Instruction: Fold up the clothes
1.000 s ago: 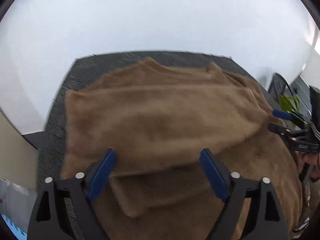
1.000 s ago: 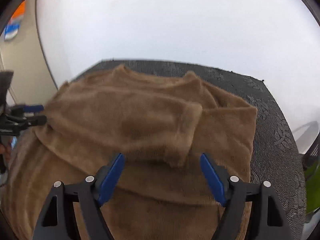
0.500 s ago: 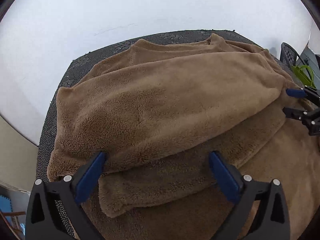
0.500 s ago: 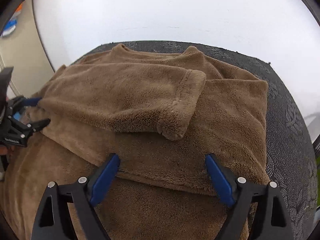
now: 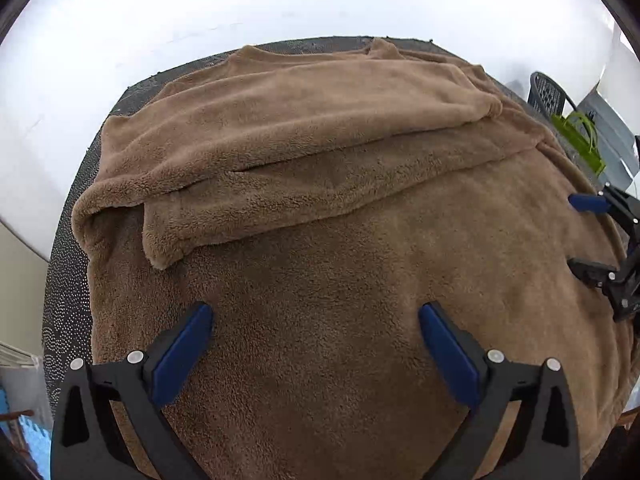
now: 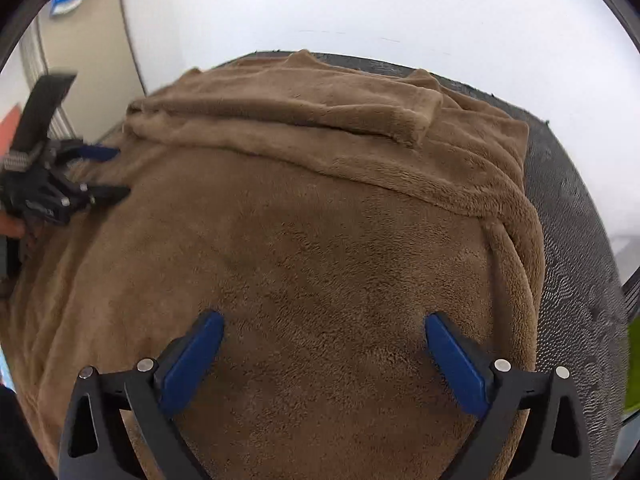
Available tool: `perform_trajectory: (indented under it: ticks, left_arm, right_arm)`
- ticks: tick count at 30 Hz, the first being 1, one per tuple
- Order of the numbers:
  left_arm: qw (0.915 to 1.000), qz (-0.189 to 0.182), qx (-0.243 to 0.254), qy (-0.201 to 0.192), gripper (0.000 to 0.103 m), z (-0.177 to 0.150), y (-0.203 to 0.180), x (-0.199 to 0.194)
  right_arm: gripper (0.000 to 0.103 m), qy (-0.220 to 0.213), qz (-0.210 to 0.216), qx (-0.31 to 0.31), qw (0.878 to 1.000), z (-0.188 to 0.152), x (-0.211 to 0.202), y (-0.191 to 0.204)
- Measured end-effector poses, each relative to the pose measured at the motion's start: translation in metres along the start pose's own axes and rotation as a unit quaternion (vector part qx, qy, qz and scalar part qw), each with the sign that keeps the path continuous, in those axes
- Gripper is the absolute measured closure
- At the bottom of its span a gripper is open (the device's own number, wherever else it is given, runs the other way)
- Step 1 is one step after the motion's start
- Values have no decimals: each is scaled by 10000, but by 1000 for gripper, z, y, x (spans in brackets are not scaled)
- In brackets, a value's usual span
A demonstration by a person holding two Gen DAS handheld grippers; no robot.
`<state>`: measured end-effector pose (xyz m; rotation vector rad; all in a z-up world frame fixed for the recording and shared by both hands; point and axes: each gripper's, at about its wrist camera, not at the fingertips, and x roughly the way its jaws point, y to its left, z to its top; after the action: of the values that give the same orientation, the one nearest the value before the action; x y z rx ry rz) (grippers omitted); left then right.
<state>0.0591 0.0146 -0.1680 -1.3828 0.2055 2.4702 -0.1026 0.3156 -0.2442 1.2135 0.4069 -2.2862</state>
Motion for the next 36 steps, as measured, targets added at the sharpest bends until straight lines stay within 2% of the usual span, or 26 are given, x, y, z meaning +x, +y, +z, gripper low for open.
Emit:
perform_trajectory:
  ticks: [5, 7, 11, 13, 14, 17, 20, 24, 28, 33, 36]
  left_arm:
    - [9999, 7, -144, 47, 0, -2, 0, -5]
    - [9997, -211, -152, 30, 0, -10, -3, -18]
    - [9974, -715, 50, -85, 0, -33, -18, -49]
    - [9952, -926, 261, -163, 0, -47, -29, -64]
    - [9938, -1032, 367, -202, 0, -54, -35, -72]
    - [9900, -1174, 727, -276, 0, -75, -55, -86]
    - [9878, -1056, 1089, -347, 0, -93, -79, -93]
    - [9835, -860, 1534, -426, 0, -116, -101, -103]
    - [9808, -660, 1768, -500, 0, -136, -111, -115]
    - [9845, -468, 1590, -577, 0, -154, -103, -128]
    - [9884, -306, 1366, -595, 0, -160, -92, -131]
  right_arm:
    - [1, -5, -44, 28, 10000, -3, -6, 0]
    - [1, -119, -109, 59, 9999, -9, -21, 2]
    - [1, -927, 212, -116, 9954, -44, -86, 15]
    - [1, -1142, 208, -168, 9931, -69, -110, 19]
    - [1, -1225, 198, -198, 9921, -81, -120, 22]
    - [1, -1116, 83, -276, 9933, -111, -129, 31]
    - [1, -975, 246, -184, 9948, -133, -129, 36]
    - [1, -1062, 342, -70, 9937, -153, -144, 36]
    - [1, -1083, 249, -148, 9937, -169, -159, 41]
    - [1, -978, -232, -343, 9943, -175, -157, 44]
    - [1, -958, -805, -435, 9912, -178, -155, 44]
